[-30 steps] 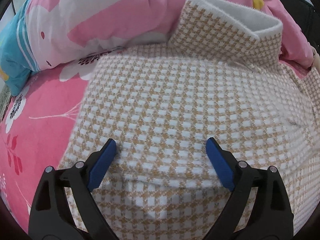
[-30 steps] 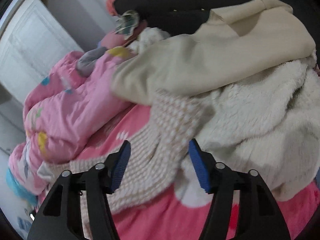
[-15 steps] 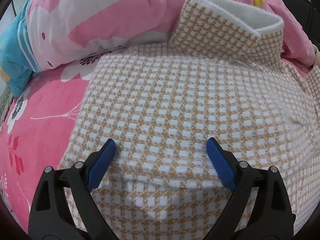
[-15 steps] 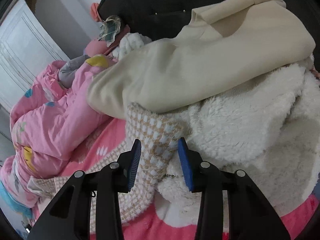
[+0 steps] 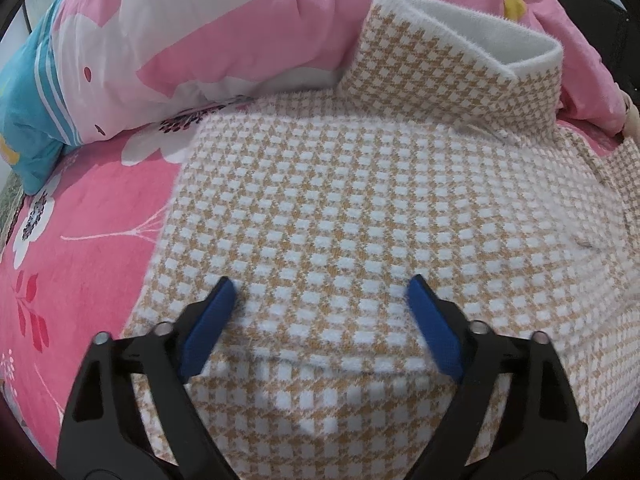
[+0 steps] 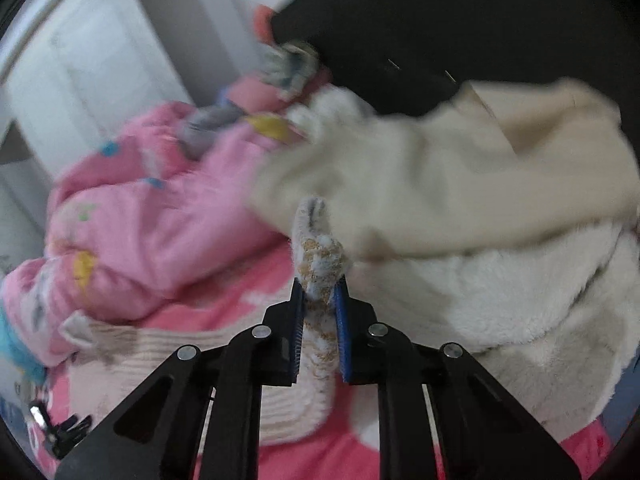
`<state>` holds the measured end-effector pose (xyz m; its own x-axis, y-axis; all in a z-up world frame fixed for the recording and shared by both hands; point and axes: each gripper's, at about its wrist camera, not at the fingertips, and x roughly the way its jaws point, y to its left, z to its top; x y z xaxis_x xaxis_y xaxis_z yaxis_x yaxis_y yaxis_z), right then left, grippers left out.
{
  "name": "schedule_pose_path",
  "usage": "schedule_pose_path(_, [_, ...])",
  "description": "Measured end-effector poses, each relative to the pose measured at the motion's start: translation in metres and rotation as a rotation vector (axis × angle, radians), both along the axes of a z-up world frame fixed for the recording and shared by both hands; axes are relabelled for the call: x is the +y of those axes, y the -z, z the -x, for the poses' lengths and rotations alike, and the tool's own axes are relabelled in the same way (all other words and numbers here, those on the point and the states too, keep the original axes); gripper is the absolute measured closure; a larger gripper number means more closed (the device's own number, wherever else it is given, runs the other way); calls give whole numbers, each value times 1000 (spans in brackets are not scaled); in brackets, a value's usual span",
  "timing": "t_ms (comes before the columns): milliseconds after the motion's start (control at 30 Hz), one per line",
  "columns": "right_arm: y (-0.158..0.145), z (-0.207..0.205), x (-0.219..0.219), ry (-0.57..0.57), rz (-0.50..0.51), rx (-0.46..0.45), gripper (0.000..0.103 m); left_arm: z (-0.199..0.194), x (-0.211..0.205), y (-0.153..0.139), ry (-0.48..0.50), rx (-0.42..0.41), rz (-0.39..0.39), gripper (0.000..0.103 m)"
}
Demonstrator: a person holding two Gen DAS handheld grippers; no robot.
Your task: Fold large clothes
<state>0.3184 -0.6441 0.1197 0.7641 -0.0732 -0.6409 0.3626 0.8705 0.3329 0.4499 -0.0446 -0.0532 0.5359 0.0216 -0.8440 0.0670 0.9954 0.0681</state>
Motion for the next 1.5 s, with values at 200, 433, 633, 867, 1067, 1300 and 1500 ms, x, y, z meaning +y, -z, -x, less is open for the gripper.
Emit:
schedule_pose_path(200, [-94,5,81,-172,55,-173,89,16,14,-14,1,0,41,46])
schedule_pose_path(433, [-156,-18,213,-391,70,-279,89,31,43,-23,-17,39,125,85])
schedule_pose_path(633, [-142,-56,345,-596,34,-269,89,53,76,-36,-5,40,164,93])
schedule_pose_path(867, [-35,-109,508,-809,17,-45,79,70,113,-53,-23,31,207,93])
schedule_pose_path(1067, [88,-129,537,-857,-185,354,54,69,127,-51,-24,43,230,93])
schedule_pose_path(1300, [78,-112,381,-649,-106,248,49,24,126,-59,-28,30,389,91])
schedule_pose_path(1500, [95,-107,255,-426,-110,259,49,-47,112,-26,-85,166,486,87])
